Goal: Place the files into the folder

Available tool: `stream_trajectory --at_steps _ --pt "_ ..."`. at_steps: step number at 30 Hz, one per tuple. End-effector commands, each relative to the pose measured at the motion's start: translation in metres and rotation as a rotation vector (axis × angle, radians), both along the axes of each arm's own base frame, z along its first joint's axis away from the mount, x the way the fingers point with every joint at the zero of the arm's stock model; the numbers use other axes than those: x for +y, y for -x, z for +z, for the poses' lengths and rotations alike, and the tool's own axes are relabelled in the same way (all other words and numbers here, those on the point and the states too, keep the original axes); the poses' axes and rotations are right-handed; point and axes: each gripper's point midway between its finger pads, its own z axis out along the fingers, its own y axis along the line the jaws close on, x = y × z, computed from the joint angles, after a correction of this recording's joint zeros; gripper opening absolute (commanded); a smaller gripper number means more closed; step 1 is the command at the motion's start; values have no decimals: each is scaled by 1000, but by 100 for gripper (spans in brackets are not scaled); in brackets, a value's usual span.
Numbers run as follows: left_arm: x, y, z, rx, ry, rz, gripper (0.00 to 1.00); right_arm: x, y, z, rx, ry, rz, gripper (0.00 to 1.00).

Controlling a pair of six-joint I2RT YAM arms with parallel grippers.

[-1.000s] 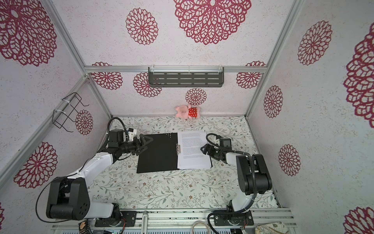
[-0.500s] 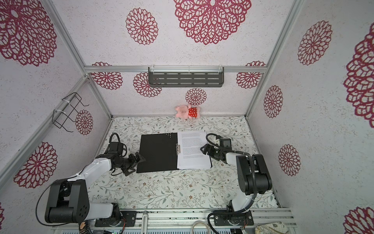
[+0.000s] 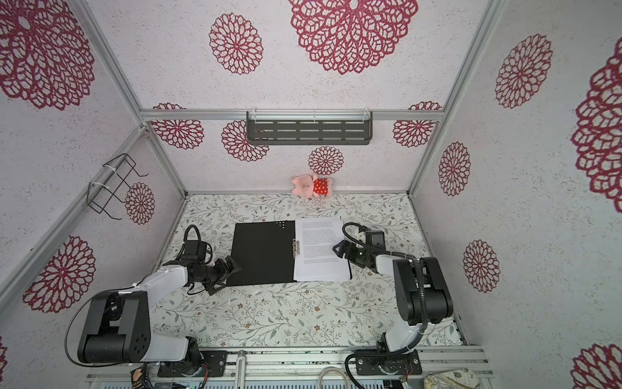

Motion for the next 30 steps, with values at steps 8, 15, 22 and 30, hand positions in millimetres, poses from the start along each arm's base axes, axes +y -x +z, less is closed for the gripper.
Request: stream_trajectory --at_steps 8,15,22,30 --pt "-20 -12 4 -166 150 40 99 -1 63 -56 303 44 39 92" --pt "-26 -42 55 -424 205 48 99 -1 62 -53 302 49 56 92" --pt "-42 -71 95 -628 265 33 99 1 63 -52 302 43 65 92" --pt "-68 -79 119 -727 261 -53 100 1 60 -51 307 51 78 91"
